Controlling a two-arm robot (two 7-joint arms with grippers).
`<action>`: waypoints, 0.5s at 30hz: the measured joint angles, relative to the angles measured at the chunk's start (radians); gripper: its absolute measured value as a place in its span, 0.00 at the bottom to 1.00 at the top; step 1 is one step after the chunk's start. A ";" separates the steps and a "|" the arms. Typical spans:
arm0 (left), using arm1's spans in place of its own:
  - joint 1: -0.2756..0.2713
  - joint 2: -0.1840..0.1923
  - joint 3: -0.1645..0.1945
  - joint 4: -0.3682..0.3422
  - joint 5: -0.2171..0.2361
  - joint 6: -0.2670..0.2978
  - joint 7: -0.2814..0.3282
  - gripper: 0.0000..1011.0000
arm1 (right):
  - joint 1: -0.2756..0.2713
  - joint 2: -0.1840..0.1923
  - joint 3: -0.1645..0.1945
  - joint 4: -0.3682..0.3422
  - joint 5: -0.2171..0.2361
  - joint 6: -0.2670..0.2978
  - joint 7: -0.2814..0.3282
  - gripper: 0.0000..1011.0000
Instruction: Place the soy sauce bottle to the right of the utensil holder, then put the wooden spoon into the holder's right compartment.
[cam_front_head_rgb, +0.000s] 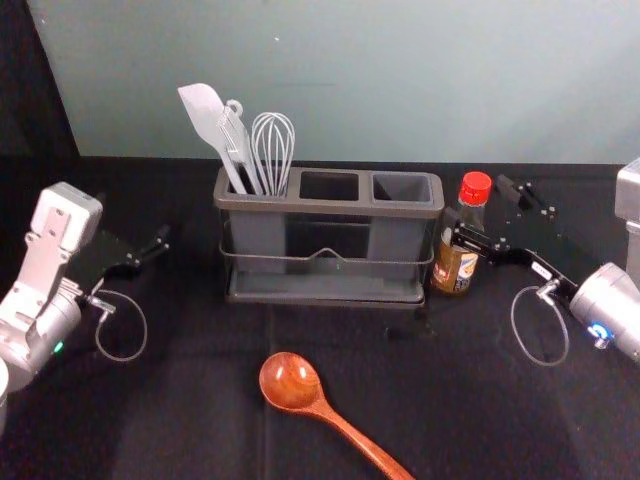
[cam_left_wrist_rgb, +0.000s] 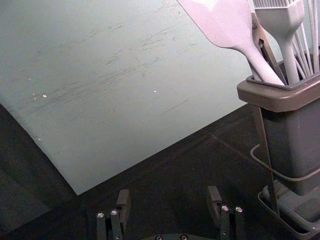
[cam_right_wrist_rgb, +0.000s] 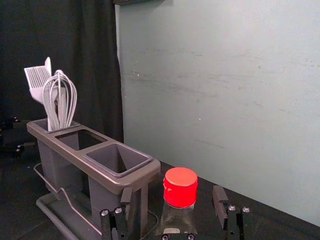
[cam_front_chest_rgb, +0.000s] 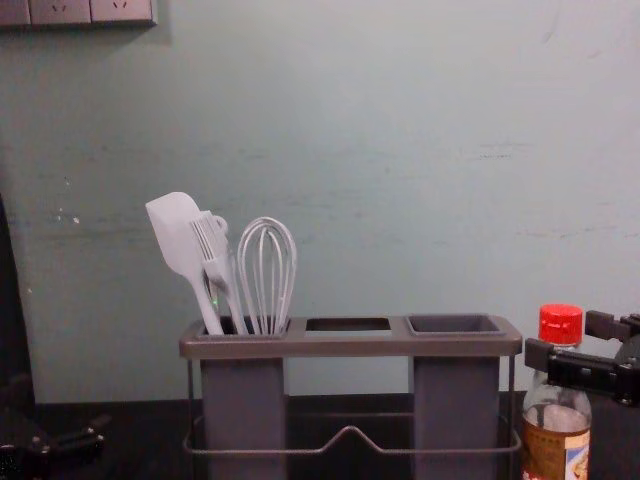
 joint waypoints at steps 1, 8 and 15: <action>0.000 0.000 0.000 0.000 0.000 0.000 0.000 0.99 | 0.000 0.000 0.000 0.000 0.000 0.000 0.000 0.99; 0.000 0.000 0.000 0.000 0.000 0.000 0.000 0.99 | -0.013 0.006 0.012 -0.028 -0.001 -0.005 -0.009 0.99; 0.000 0.000 0.000 0.000 0.000 0.000 0.000 0.99 | -0.059 0.025 0.055 -0.123 0.009 -0.004 -0.030 0.99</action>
